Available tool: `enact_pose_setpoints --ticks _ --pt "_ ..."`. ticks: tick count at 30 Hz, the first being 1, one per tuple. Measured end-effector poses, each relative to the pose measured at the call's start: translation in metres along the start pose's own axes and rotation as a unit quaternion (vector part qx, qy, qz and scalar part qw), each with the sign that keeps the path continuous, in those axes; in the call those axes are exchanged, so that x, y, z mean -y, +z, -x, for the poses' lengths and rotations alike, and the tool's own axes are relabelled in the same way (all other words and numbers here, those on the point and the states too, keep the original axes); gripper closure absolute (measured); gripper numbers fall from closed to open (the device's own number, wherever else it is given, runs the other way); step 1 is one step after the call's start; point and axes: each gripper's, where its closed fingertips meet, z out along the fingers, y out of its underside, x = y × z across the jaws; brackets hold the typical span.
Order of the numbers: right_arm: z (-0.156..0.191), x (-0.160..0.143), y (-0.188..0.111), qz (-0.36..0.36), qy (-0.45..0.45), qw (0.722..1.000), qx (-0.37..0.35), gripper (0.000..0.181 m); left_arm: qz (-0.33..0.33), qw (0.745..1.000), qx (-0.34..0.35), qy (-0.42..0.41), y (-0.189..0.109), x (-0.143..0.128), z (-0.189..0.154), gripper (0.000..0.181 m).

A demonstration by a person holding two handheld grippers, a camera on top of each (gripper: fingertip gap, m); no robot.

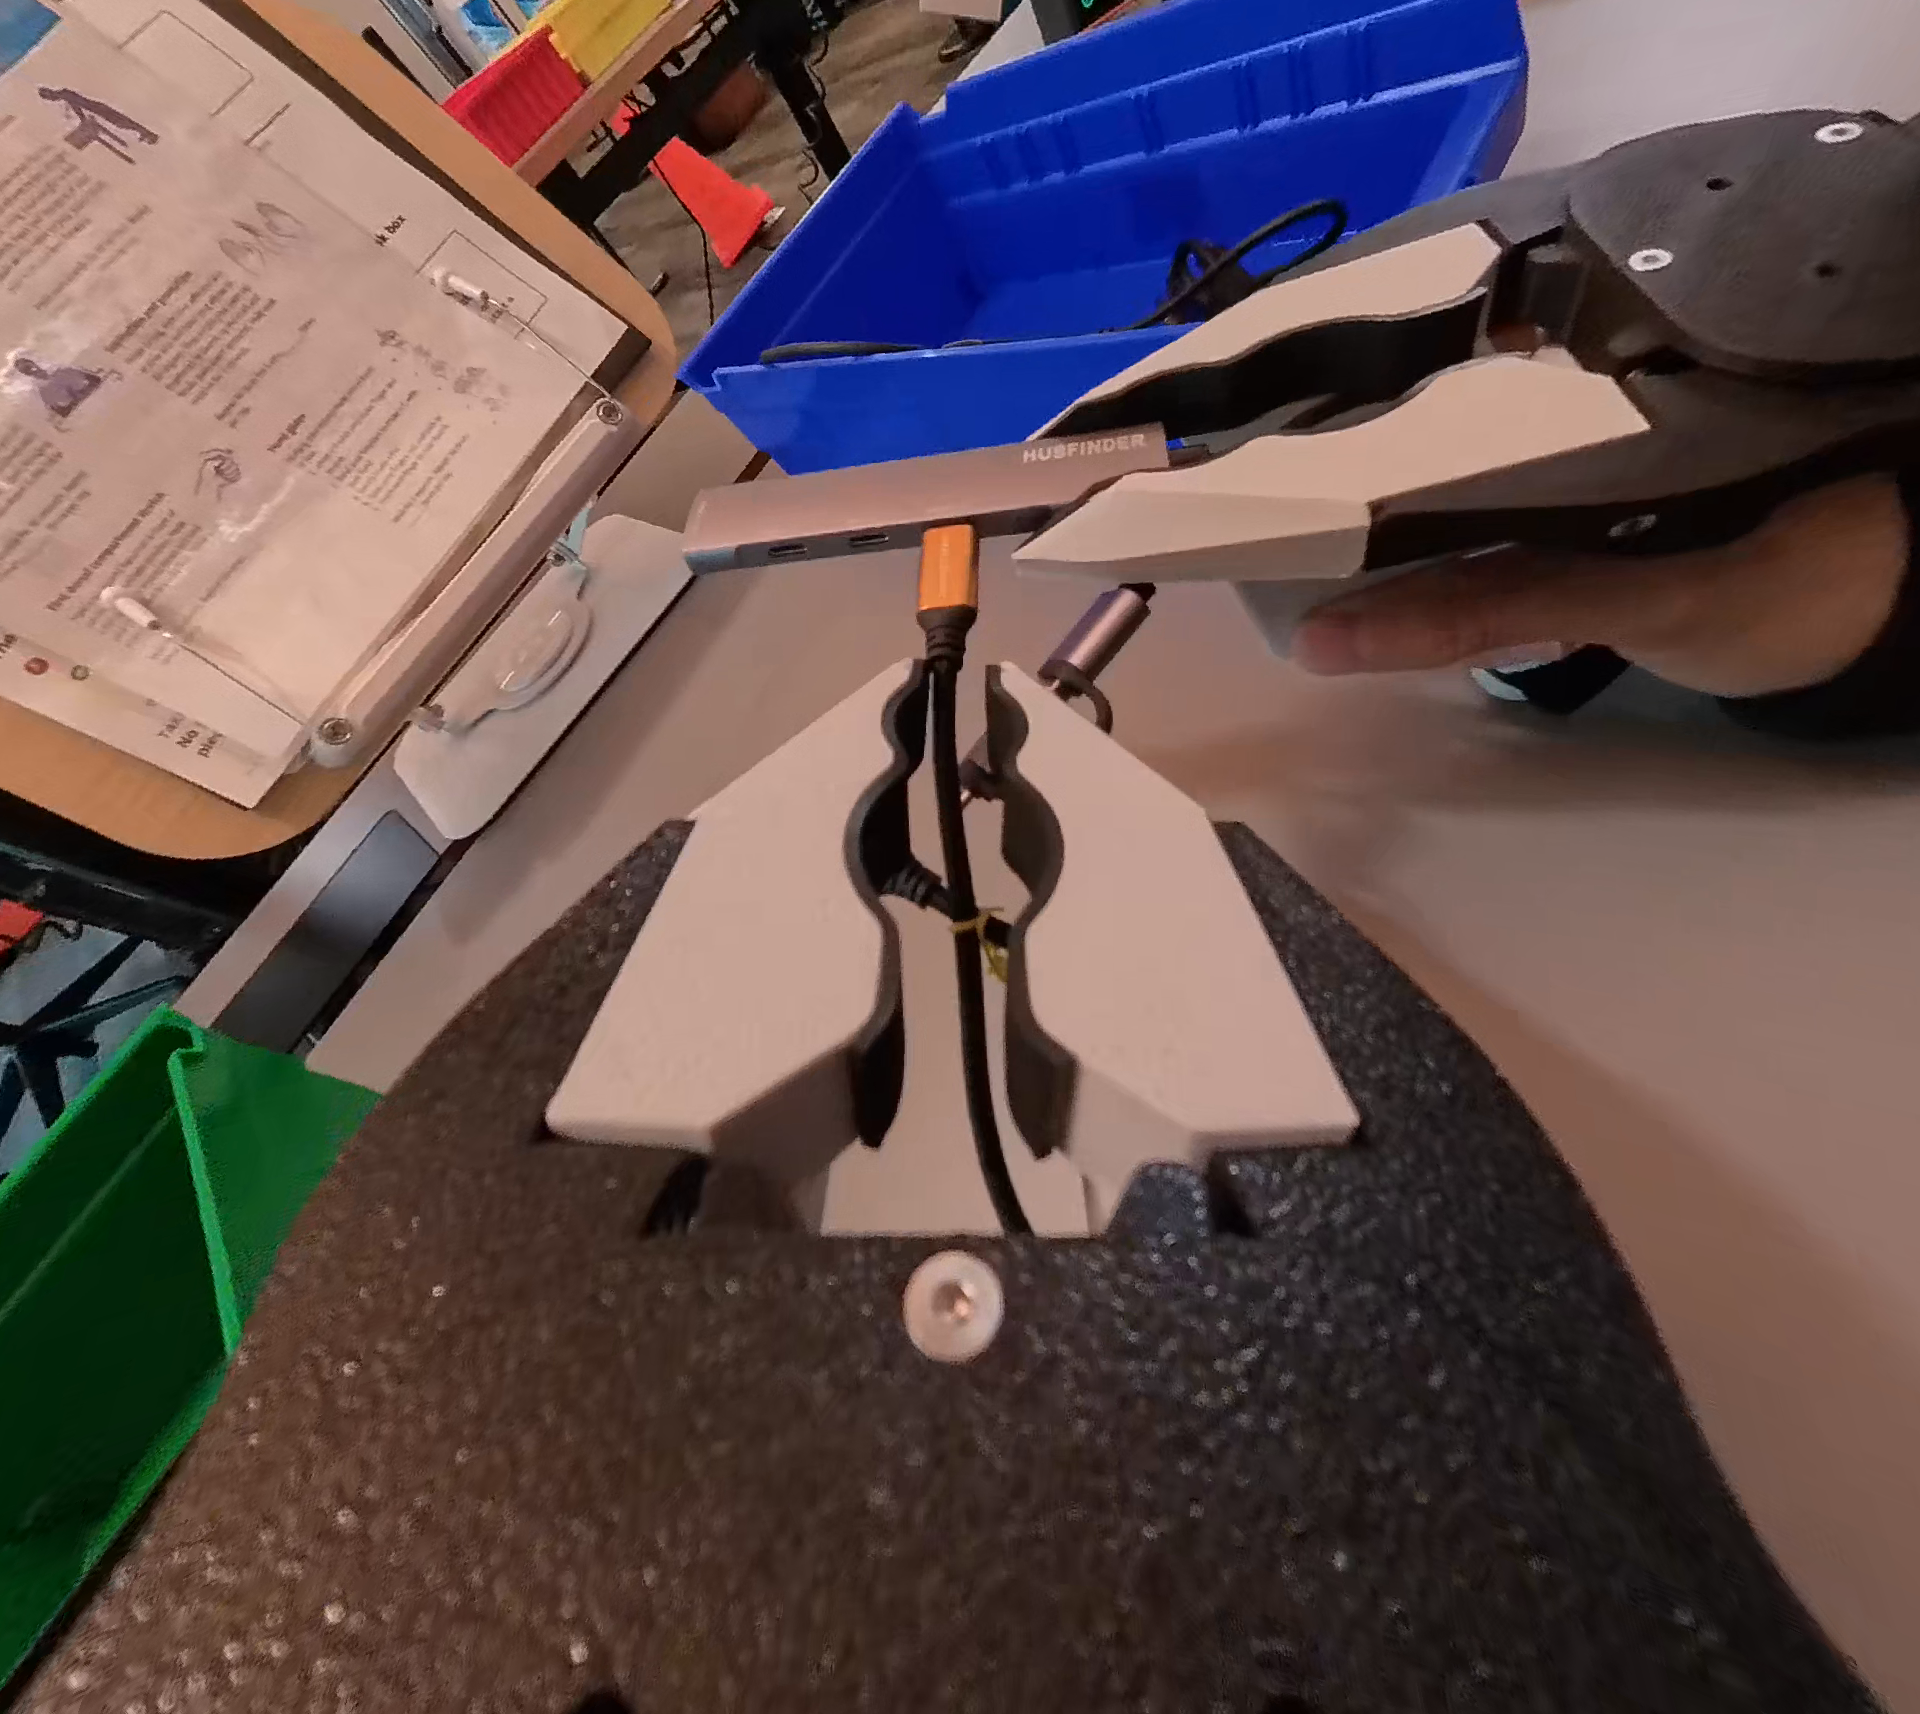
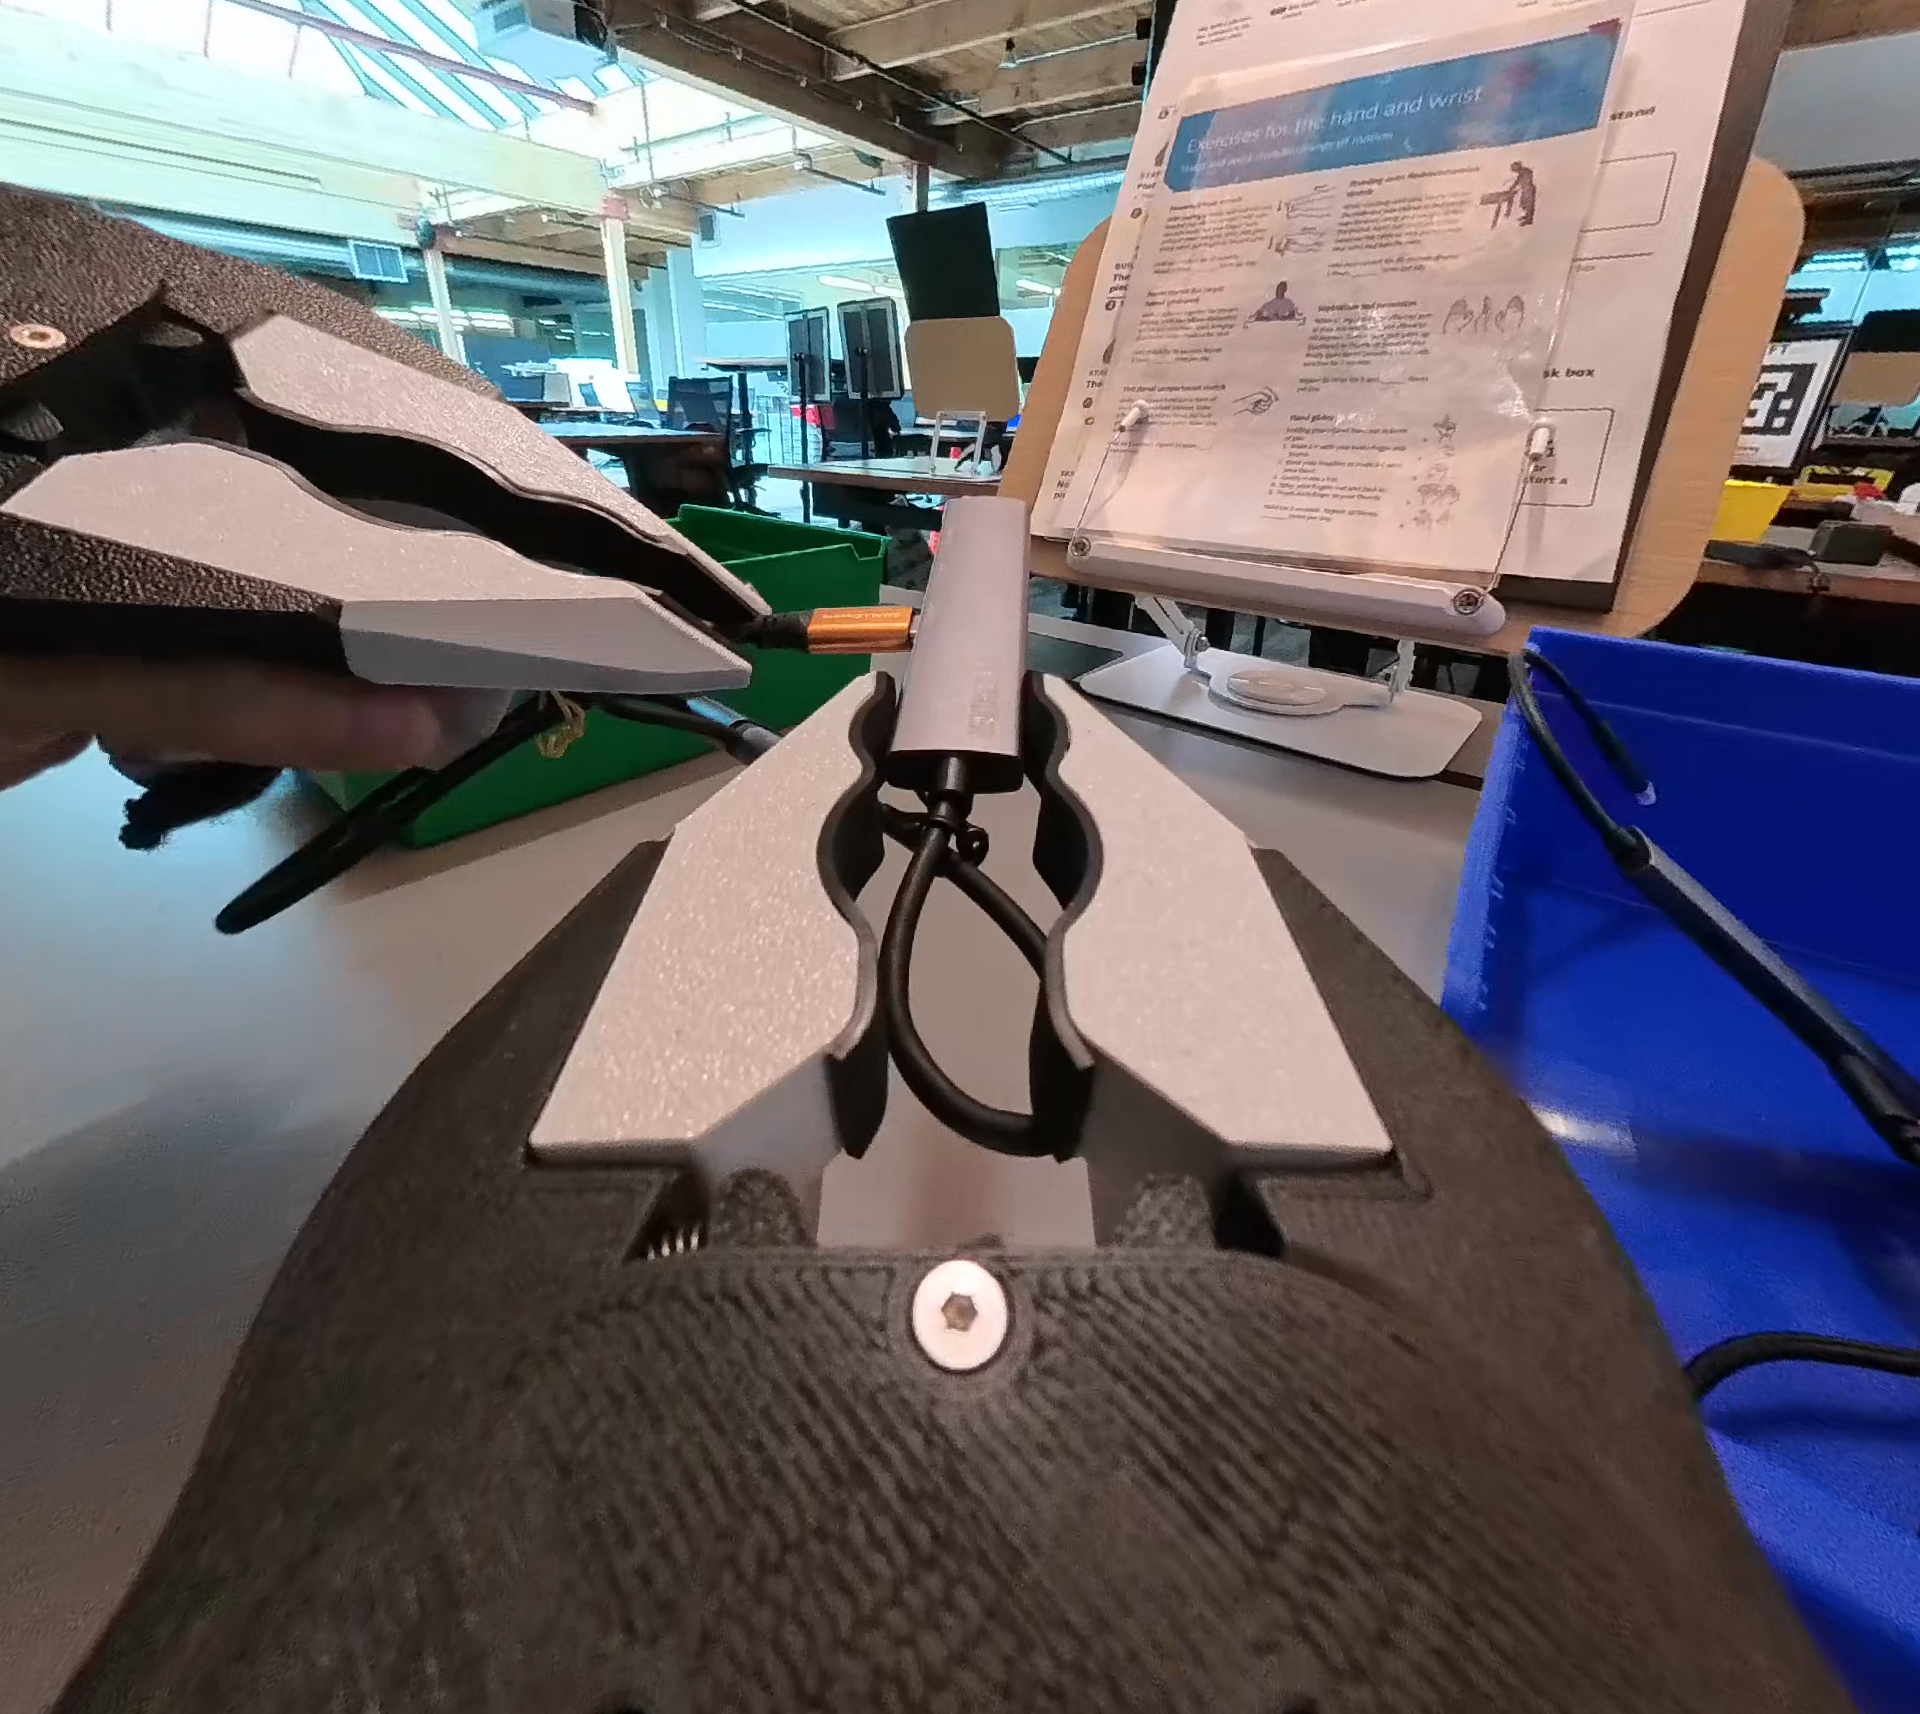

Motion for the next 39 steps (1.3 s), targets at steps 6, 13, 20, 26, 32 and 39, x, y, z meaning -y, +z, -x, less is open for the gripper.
enact_pose_setpoints --ticks 6,13,20,26,32,39 --pt "0.012 0.0 0.002 0.002 -0.036 0.999 0.017 0.158 0.013 1.0 0.005 -0.009 0.001 -0.005 0.002 0.161" --pt "0.022 -0.003 0.004 0.004 -0.028 0.999 0.04 0.158 0.005 0.999 0.015 -0.034 0.003 -0.003 0.003 0.172" --pt "0.022 0.009 0.0 -0.044 -0.056 0.997 0.031 0.157 0.043 0.986 -0.031 -0.156 0.003 -0.007 -0.004 0.172" --pt "0.02 0.006 0.002 -0.037 -0.054 0.998 0.023 0.153 0.044 0.98 -0.033 -0.191 0.003 -0.008 -0.003 0.172" --pt "0.024 0.003 0.003 -0.028 -0.068 0.997 0.031 0.151 0.04 0.982 -0.017 -0.184 0.001 -0.004 0.002 0.172" --pt "0.024 0.001 0.004 -0.007 -0.073 0.997 0.027 0.158 0.04 0.98 -0.026 -0.195 0.0 -0.002 0.001 0.172"
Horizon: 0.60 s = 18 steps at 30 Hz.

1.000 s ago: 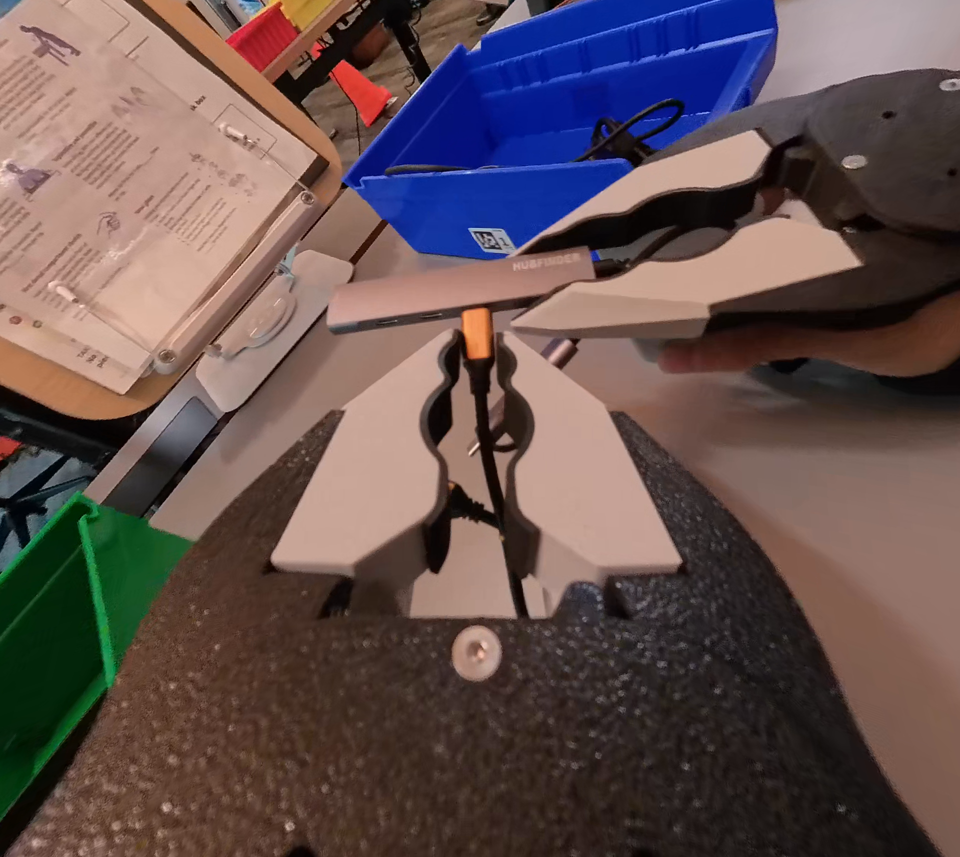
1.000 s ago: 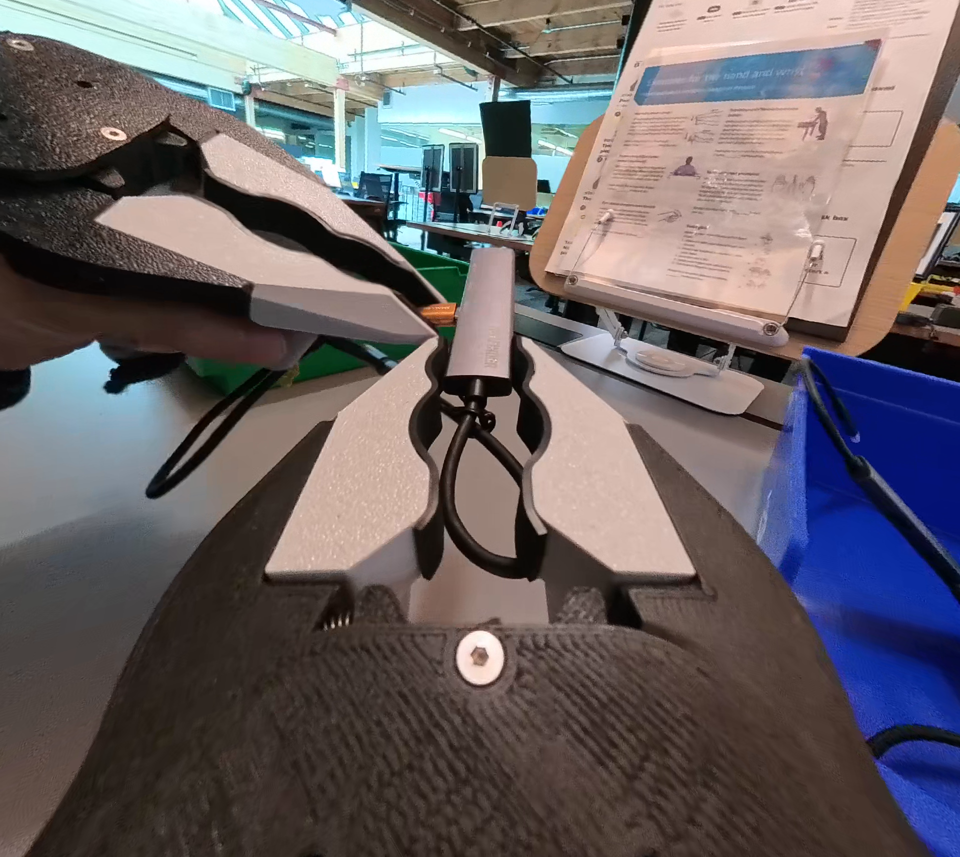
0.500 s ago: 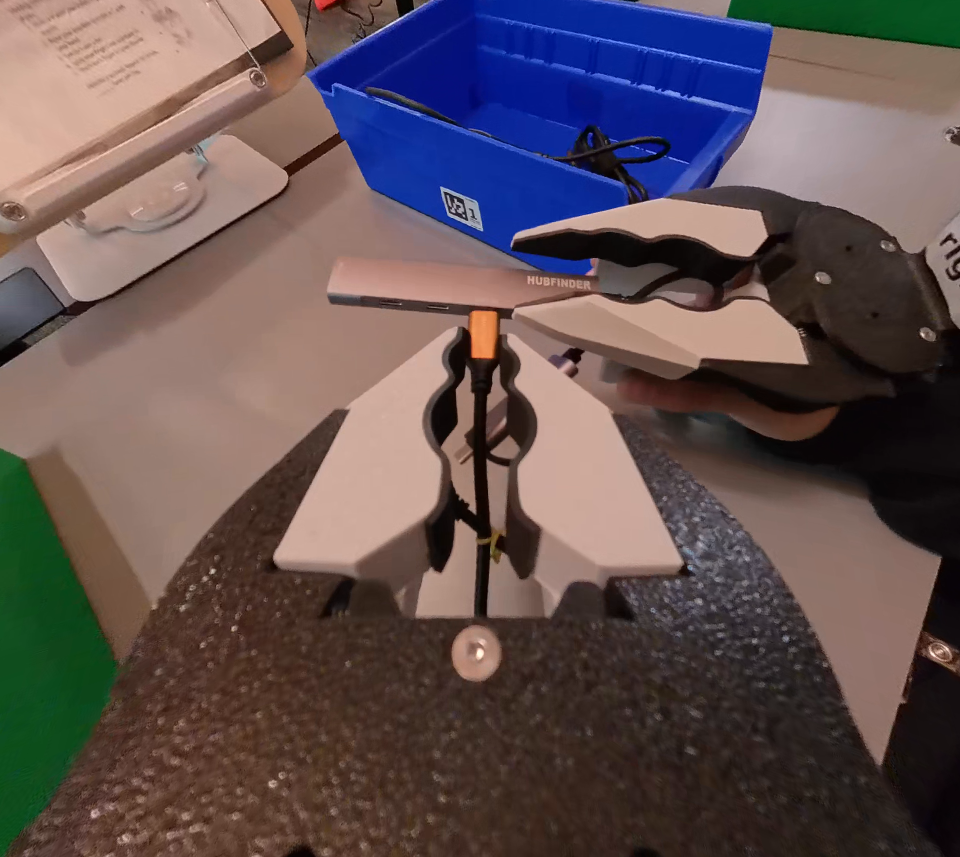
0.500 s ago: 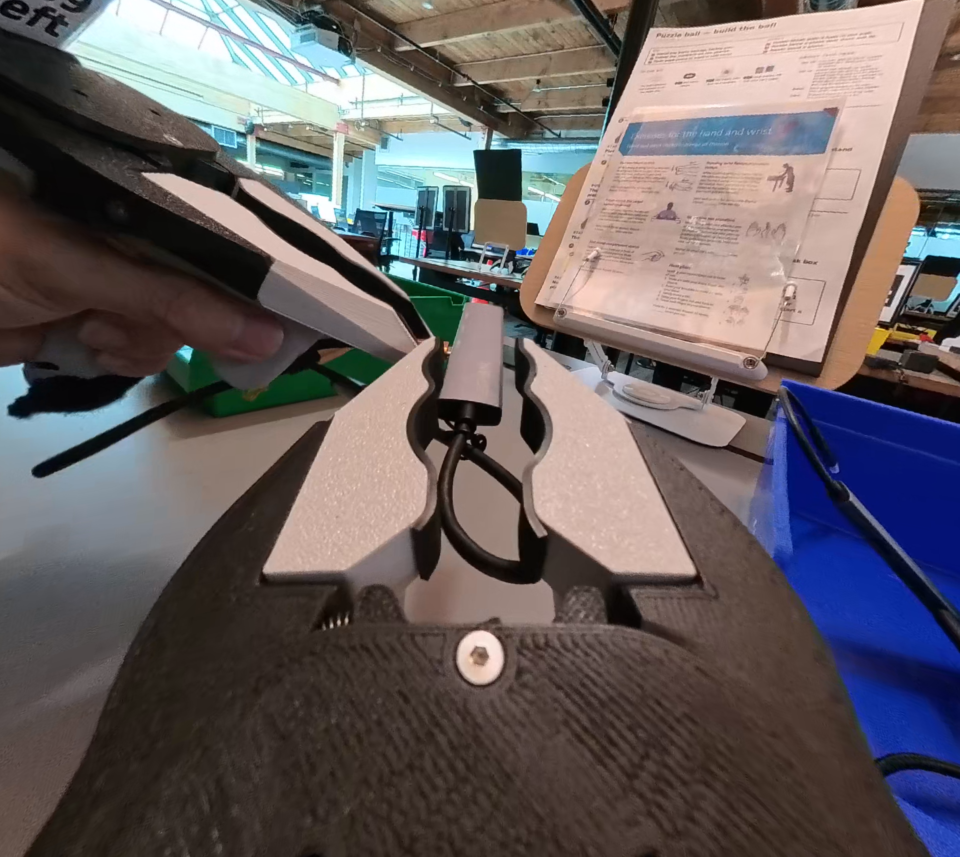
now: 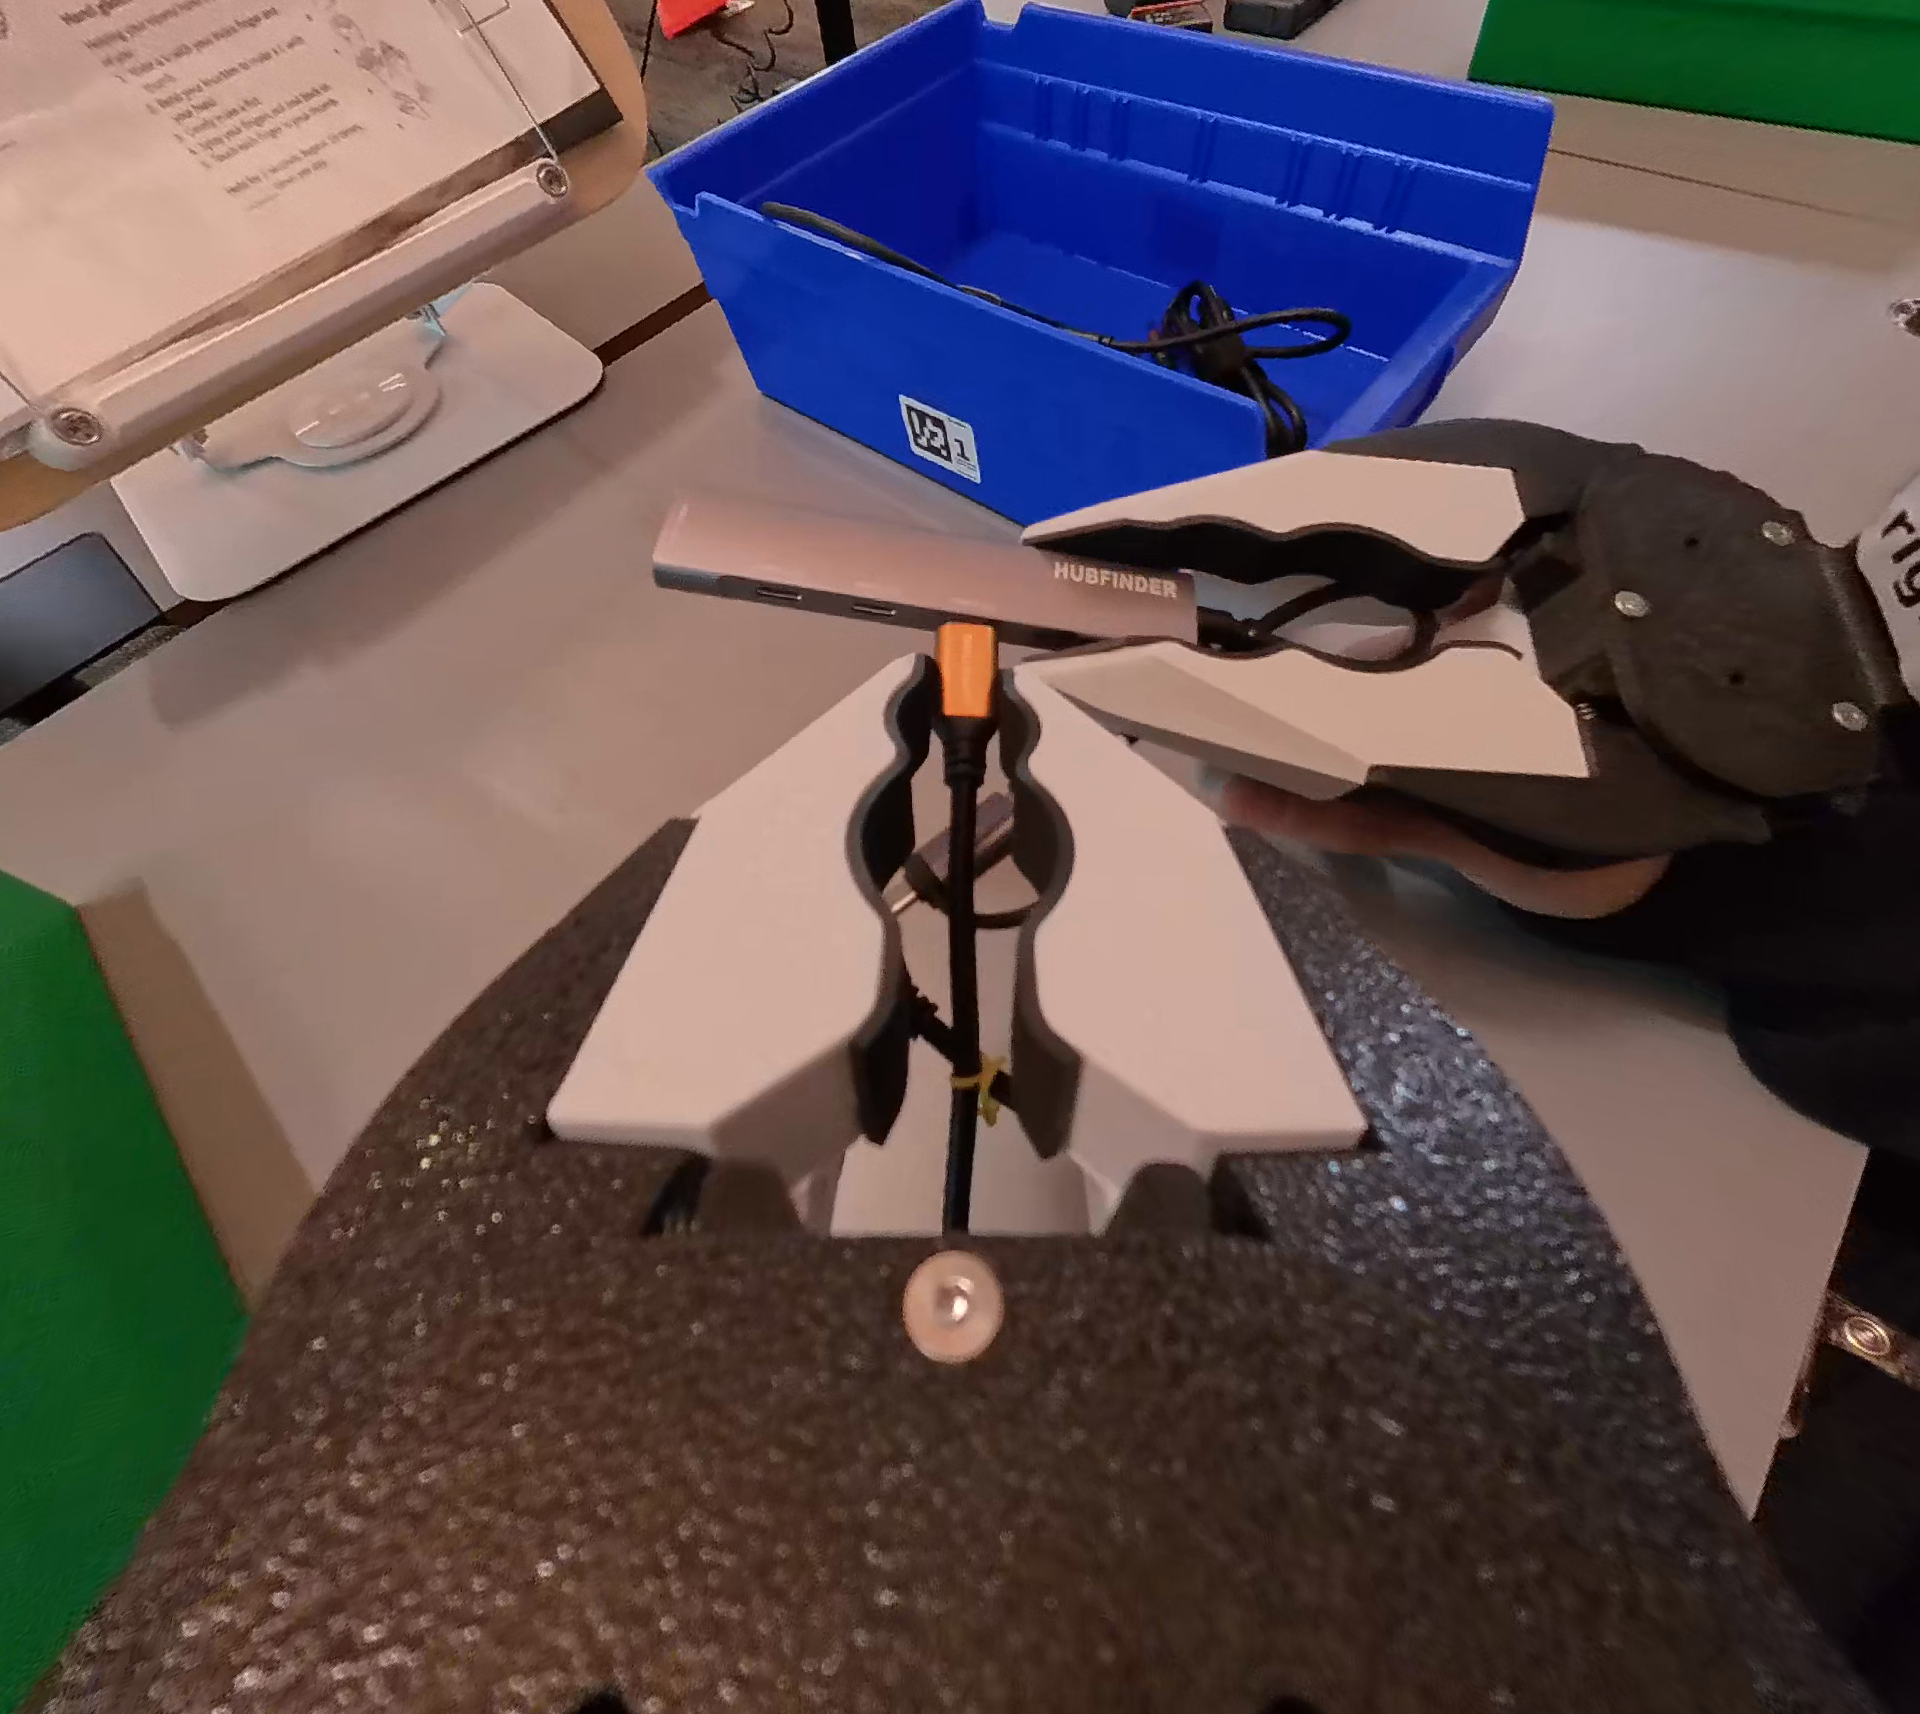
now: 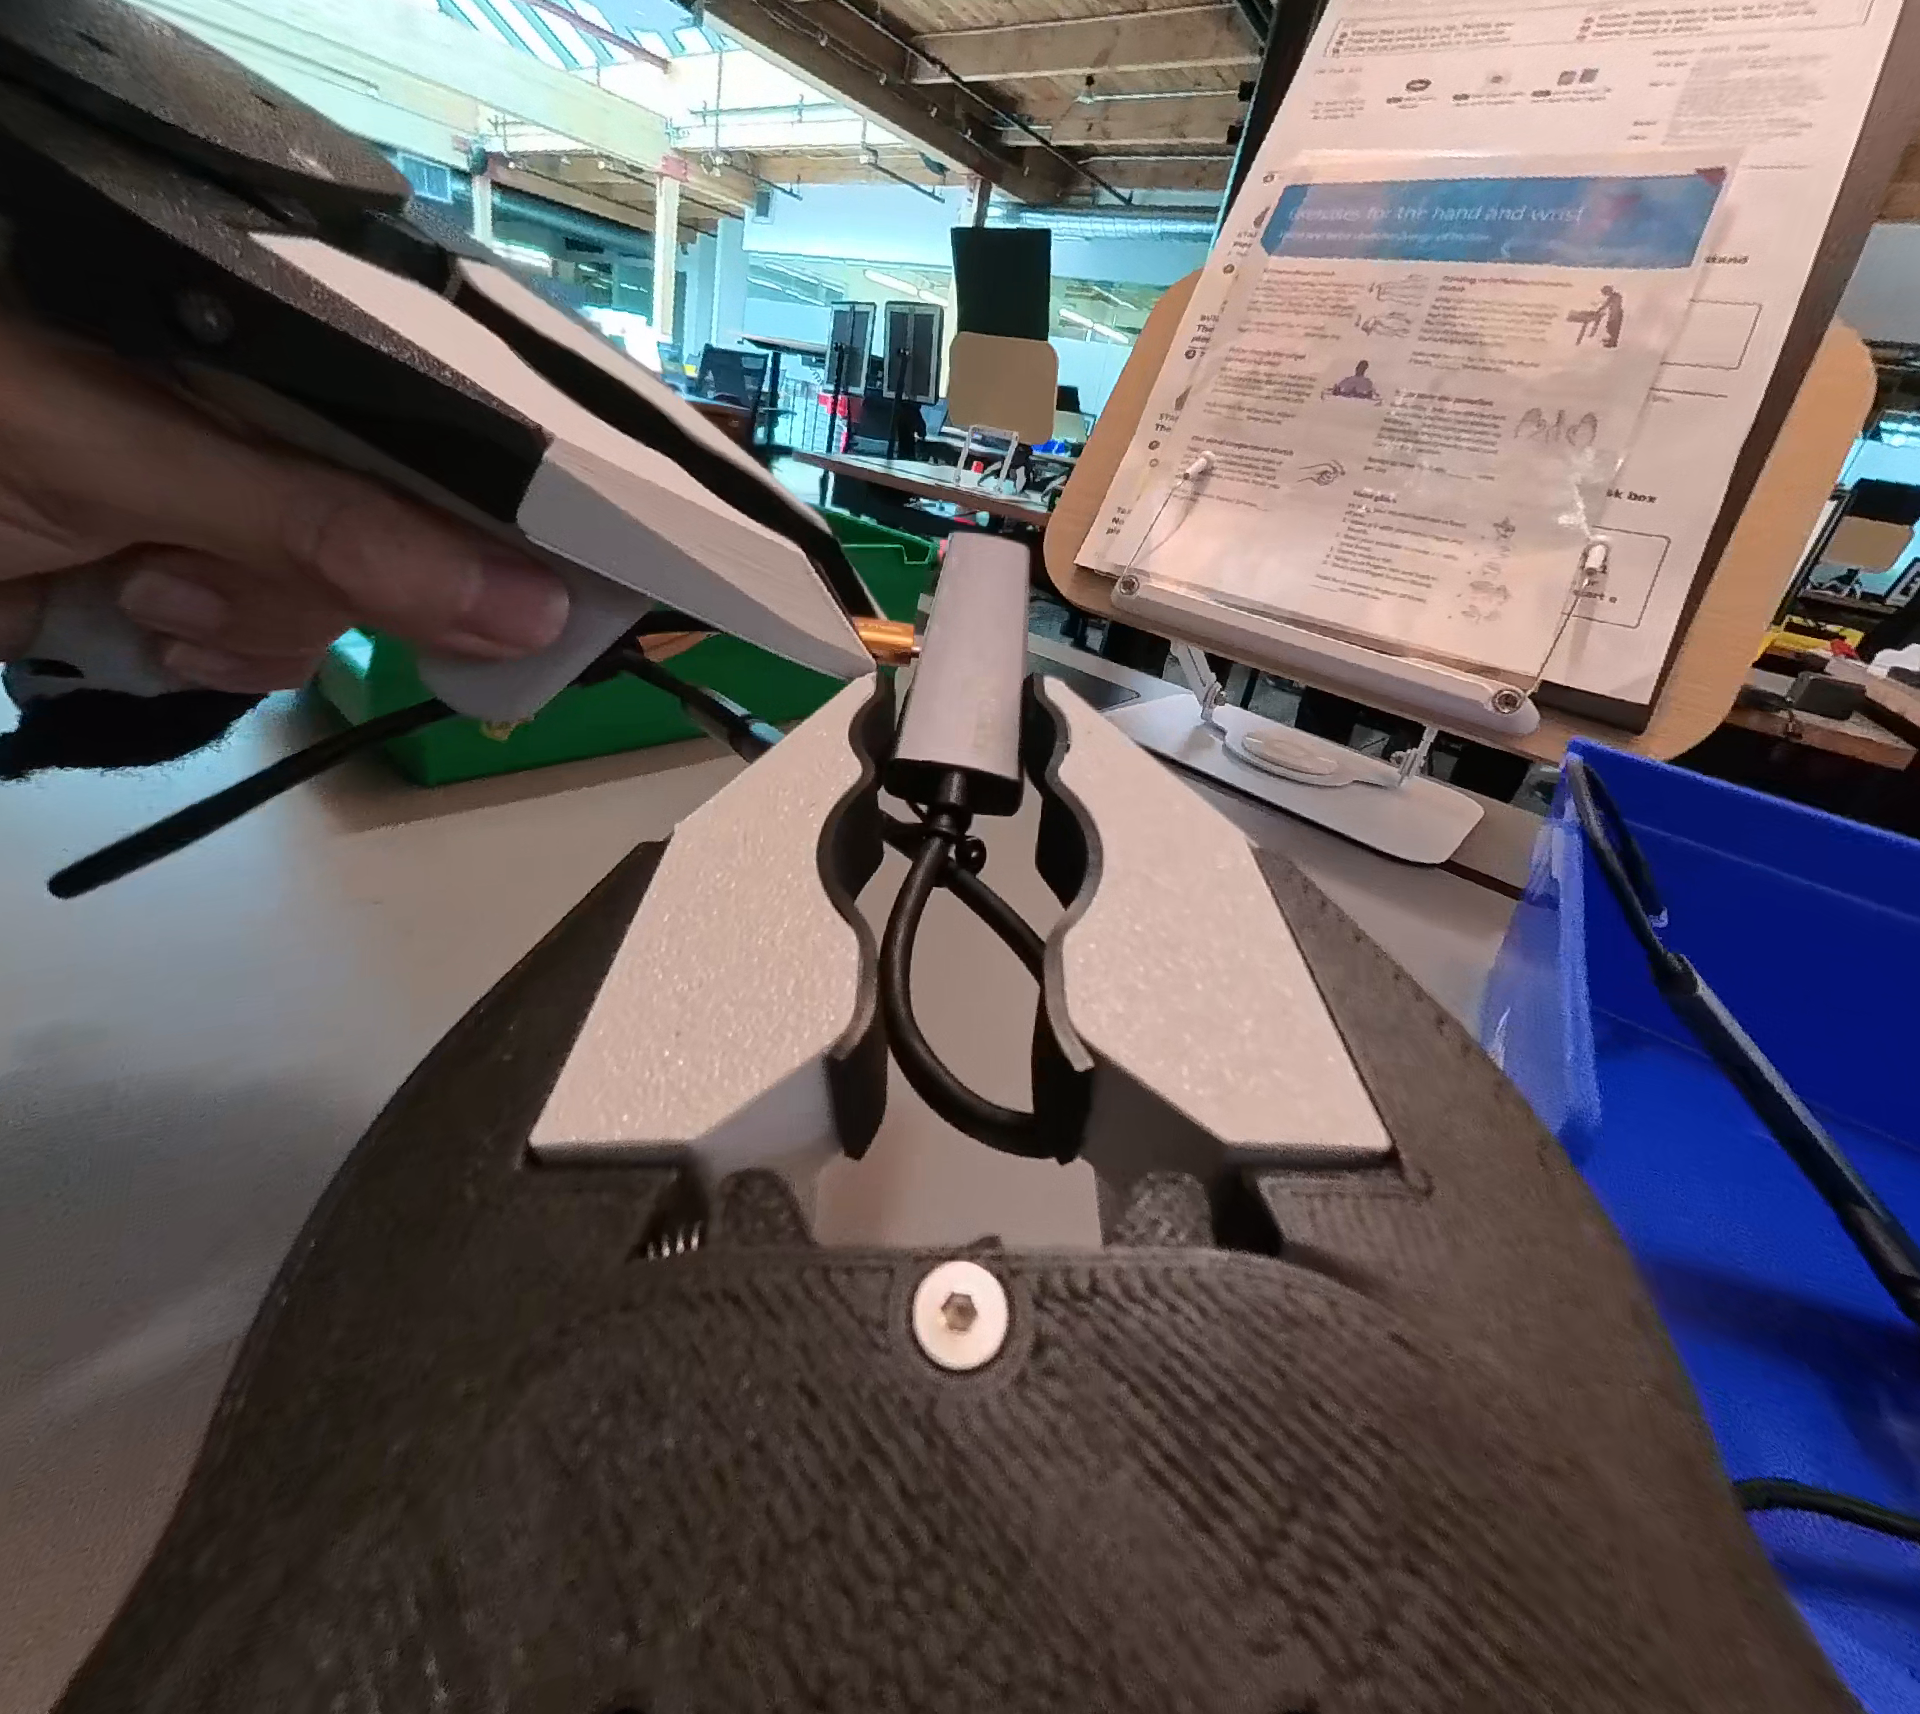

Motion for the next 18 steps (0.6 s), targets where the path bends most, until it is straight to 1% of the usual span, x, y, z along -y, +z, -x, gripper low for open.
enact_pose_setpoints --ticks 2,6,8,14,16,18 --pt "-0.001 0.0029 -0.0009 -0.004 0.006 1.0 -0.001 0.157 -0.01 1.0 -0.001 0.014 -0.0008 0.0028 -0.0011 0.172" --pt "0.0002 0.0032 -0.0022 -0.008 0.033 0.999 0.019 0.157 -0.013 0.997 0.016 0.079 -0.0021 0.0037 -0.0023 0.172" --pt "0.0003 0.0043 -0.0027 -0.008 0.029 0.999 0.017 0.157 -0.018 0.995 0.024 0.097 -0.0028 0.0046 -0.0027 0.172" --pt "0.0059 0.0023 -0.0015 0.004 0.034 0.999 0.025 0.157 -0.02 0.991 0.044 0.126 -0.004 0.0024 -0.0005 0.172" --pt "0.0066 0.0003 -0.001 0.012 0.017 1.0 0.023 0.157 -0.01 0.99 0.045 0.135 -0.0029 -0.0002 0.0004 0.172" --pt "0.007 -0.0018 -0.0005 0.016 0.022 0.999 0.028 0.157 -0.006 0.99 0.043 0.133 -0.0018 -0.0019 0.0012 0.172"
